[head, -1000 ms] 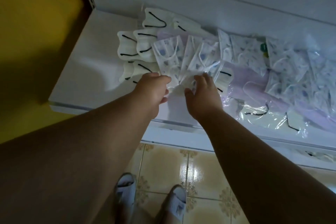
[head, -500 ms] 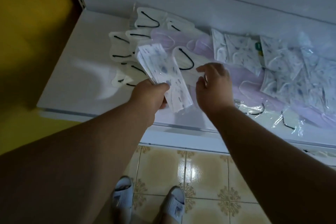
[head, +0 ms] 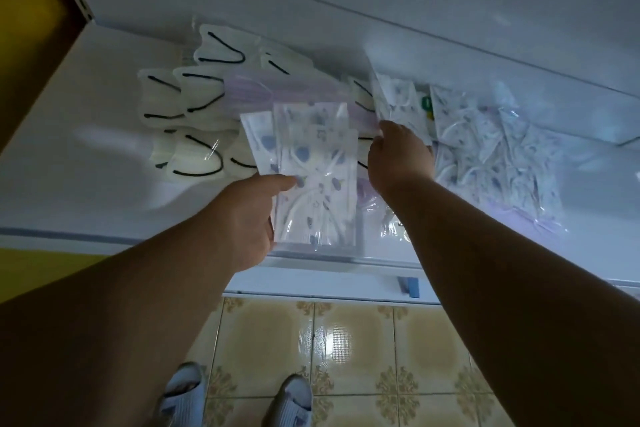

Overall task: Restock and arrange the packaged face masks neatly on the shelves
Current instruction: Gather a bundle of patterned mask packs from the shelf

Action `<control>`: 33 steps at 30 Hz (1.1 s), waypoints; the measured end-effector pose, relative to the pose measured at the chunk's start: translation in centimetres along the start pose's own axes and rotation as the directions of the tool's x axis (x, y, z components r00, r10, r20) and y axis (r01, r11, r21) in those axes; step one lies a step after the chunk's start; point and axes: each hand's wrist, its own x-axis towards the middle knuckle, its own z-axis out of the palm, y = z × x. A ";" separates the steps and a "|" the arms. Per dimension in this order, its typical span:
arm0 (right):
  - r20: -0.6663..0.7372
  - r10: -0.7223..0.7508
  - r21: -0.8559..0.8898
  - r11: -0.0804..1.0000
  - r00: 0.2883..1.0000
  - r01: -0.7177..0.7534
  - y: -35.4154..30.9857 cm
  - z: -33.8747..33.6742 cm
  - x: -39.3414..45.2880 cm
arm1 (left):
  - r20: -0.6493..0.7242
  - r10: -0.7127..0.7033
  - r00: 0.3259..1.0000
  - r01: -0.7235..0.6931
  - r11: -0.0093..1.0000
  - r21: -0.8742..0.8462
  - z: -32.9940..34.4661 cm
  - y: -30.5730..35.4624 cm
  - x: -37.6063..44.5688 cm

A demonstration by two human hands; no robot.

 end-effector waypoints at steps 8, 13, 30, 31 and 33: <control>-0.090 -0.049 0.320 0.944 0.995 0.075 2.2 -0.4 -1.1 | -0.132 0.076 0.988 -0.077 0.997 -0.003 3.0 -1.8 0.0; -0.097 -0.283 0.532 0.795 0.954 0.290 2.8 -0.2 -7.3 | 0.131 0.063 0.989 -0.053 0.996 -0.074 4.6 -2.1 -1.0; -0.033 -0.074 0.729 0.680 0.997 0.075 7.6 -1.8 -7.3 | -0.185 0.163 0.969 -0.145 0.983 0.109 8.9 -5.7 -1.2; -0.128 -0.105 0.608 0.777 0.986 0.161 8.5 -2.2 -6.0 | -0.216 0.167 0.962 -0.144 0.983 0.118 9.1 -5.7 -1.4; -0.171 -0.228 0.286 0.920 0.958 0.270 10.1 -2.7 -2.7 | -0.230 0.183 0.956 -0.151 0.977 0.149 9.3 -5.8 -1.0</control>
